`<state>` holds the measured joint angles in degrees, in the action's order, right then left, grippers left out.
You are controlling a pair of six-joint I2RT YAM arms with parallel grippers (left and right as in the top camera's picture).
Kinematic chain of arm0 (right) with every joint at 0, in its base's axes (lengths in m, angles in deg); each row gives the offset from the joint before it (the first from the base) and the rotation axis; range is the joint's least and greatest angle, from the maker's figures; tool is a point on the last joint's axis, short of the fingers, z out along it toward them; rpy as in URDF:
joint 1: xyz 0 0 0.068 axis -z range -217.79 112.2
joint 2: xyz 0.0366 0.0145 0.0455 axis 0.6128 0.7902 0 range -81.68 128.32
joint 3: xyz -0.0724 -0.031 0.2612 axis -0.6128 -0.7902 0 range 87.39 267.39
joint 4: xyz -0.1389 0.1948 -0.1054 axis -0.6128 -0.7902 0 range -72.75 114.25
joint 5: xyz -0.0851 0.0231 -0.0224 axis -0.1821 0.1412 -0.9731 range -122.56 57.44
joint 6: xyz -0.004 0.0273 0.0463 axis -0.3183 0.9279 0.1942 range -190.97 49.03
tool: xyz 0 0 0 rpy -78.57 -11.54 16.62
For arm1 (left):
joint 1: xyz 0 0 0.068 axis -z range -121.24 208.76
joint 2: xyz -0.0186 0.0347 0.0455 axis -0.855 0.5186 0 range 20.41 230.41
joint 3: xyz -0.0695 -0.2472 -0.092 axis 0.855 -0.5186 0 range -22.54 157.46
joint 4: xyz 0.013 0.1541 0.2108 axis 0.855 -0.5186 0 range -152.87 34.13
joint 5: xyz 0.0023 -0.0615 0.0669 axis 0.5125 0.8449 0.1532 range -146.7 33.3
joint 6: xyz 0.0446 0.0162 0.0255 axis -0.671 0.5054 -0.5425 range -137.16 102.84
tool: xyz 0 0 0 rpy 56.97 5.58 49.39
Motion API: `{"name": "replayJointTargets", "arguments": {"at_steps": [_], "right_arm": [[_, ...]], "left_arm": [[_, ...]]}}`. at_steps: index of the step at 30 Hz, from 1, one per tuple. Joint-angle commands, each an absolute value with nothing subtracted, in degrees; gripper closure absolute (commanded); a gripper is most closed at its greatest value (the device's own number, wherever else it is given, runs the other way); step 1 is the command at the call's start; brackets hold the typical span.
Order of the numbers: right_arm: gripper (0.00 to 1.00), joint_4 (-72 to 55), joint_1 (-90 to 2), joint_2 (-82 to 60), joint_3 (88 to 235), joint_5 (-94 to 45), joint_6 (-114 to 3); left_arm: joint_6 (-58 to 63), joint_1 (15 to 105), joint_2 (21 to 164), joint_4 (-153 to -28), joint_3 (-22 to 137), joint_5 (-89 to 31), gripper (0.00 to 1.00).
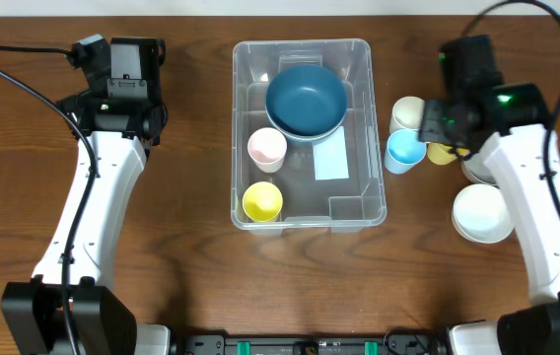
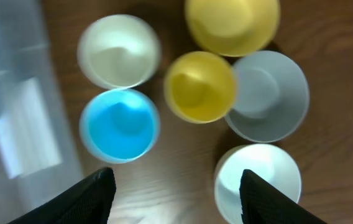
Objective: Pack container
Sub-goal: 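Move the right gripper back and grasp the second yellow cup rim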
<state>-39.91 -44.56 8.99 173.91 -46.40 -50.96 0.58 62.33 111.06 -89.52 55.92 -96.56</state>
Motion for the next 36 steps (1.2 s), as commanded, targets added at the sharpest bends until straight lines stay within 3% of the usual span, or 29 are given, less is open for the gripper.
{"name": "replayJointTargets", "arguments": {"at_steps": [1, 11, 22, 36], "right_arm": [[0.34, -37.8, -39.8, 8.4, 170.8, -45.0, -50.3], [0.39, -21.5, -29.6, 8.4, 158.7, -38.1, -53.4], [0.42, -6.3, -28.0, 8.4, 149.6, -32.9, -59.2], [0.47, -2.1, -28.0, 9.5, 146.6, -32.2, -61.0]], "left_arm": [[0.2, 62.2, 110.2, -89.7, 56.1, -97.9, 0.02], [0.2, 62.2, 110.2, -89.7, 56.1, -97.9, 0.02], [0.2, 62.2, 110.2, -89.7, 56.1, -97.9, 0.02], [0.2, 62.1, 110.2, -89.7, 56.1, -97.9, 0.02]]}}
